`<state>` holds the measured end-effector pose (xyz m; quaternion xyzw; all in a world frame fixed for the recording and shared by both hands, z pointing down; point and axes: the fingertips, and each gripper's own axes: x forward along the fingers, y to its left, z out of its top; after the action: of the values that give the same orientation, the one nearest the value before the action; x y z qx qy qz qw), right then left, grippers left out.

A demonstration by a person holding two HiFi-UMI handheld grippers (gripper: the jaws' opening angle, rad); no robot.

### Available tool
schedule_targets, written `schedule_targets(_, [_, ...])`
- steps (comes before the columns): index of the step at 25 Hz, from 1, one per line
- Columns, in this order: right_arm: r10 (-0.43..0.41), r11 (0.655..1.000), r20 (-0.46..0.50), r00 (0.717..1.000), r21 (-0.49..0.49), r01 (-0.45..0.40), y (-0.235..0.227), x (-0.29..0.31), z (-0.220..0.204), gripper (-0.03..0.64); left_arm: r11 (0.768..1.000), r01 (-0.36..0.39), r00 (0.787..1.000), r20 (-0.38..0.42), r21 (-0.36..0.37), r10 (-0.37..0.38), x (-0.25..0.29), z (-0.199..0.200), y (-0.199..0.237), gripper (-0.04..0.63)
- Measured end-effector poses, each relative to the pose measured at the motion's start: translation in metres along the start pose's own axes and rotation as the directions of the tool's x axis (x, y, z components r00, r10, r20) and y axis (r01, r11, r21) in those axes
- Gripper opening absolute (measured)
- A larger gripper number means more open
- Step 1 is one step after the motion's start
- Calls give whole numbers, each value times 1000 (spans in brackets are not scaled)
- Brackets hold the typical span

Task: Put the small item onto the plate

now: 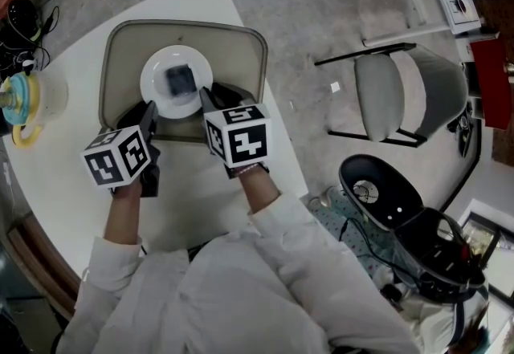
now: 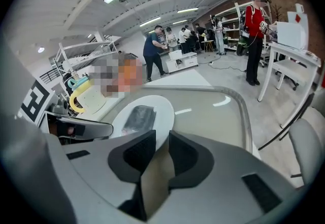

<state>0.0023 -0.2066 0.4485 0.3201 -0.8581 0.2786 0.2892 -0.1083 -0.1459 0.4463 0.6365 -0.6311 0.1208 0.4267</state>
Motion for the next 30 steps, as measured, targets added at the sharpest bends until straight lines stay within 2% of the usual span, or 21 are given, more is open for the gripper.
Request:
schedule_targets(7, [-18, 999, 7, 1000, -29, 18, -16, 0, 5, 66, 999, 23, 1000, 2, 30, -23, 9, 9, -4, 69])
schedule_targets(11, [-34, 999, 35, 999, -11, 35, -33, -12, 7, 66, 999, 24, 1000, 15, 36, -25, 12, 12, -14, 69])
schedule_targets(18, [-37, 999, 93, 995, 7, 36, -51, -42, 29, 66, 994, 47, 998, 32, 95, -50, 6, 38, -42, 69])
schedule_targets(25, [-5, 1000, 146, 989, 0, 5, -61, -74, 37, 60, 978, 104, 992, 53, 179, -115, -8, 53, -87, 69])
schedule_targets(30, [77, 997, 233, 970, 0, -79, -46, -83, 74, 34, 962, 141, 985, 59, 234, -159, -13, 90, -95, 67])
